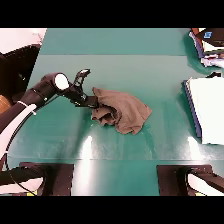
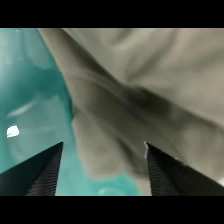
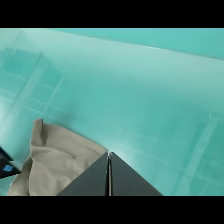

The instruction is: Fold the shirts.

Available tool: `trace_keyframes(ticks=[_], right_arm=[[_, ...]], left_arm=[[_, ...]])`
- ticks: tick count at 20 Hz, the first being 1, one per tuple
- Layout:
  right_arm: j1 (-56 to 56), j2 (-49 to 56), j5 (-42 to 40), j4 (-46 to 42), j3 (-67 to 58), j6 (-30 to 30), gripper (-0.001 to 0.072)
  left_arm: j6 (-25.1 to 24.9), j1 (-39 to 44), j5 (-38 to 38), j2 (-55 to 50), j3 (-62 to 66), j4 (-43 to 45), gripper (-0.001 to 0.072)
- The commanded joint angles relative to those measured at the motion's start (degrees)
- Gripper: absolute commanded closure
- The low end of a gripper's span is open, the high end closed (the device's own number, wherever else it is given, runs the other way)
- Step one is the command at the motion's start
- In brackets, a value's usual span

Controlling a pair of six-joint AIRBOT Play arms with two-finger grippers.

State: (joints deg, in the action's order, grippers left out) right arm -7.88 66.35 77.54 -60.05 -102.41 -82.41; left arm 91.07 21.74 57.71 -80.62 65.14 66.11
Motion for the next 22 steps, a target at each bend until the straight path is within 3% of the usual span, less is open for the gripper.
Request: trace_keyframes(ticks=[1, 4, 5, 6, 7, 14, 16, 17, 22], right_arm=[[0.0, 0.0, 1.6, 0.0, 0.0, 0.0, 0.0698], [0.0, 0.0, 2.3, 0.0, 0.0, 0.0, 0.0698], [0.0, 0.0, 2.8, -0.1, 0.0, 0.0, 0.0698], [0.0, 0.0, 3.4, -0.1, 0.2, 0.0, 0.0697], [0.0, -0.4, 4.1, -0.1, 1.3, 0.0, 0.0698], [0.0, -5.7, 2.7, -7.3, 32.3, -3.8, 0.0672], [-0.2, -4.1, -1.4, -5.2, 43.3, -3.8, 0.0246], [-0.6, -2.2, -4.7, -2.3, 48.3, -3.7, 0.0189], [-6.5, 9.6, -20.7, 11.2, 56.7, 0.0, 0.0192]], left_arm=[[0.2, -0.4, -9.4, -3.3, -2.6, -6.6, 0.0106], [0.5, -0.4, -12.8, -4.1, -2.3, -8.0, 0.0108], [0.5, -0.4, -12.7, -4.1, -1.8, -7.0, 0.0223], [0.5, -0.4, -12.2, -4.1, -1.3, -5.2, 0.0503], [0.4, -0.4, -11.5, -4.1, -0.5, -3.2, 0.0671], [-0.7, -6.1, -1.9, -2.0, 8.1, 4.0, 0.0678], [-1.9, -6.8, -1.3, -1.6, 8.3, 4.2, 0.0678], [-2.9, -6.8, -0.7, -1.6, 8.3, 4.5, 0.0678], [-3.7, -6.8, 0.1, -1.6, 8.3, 6.0, 0.0677]])
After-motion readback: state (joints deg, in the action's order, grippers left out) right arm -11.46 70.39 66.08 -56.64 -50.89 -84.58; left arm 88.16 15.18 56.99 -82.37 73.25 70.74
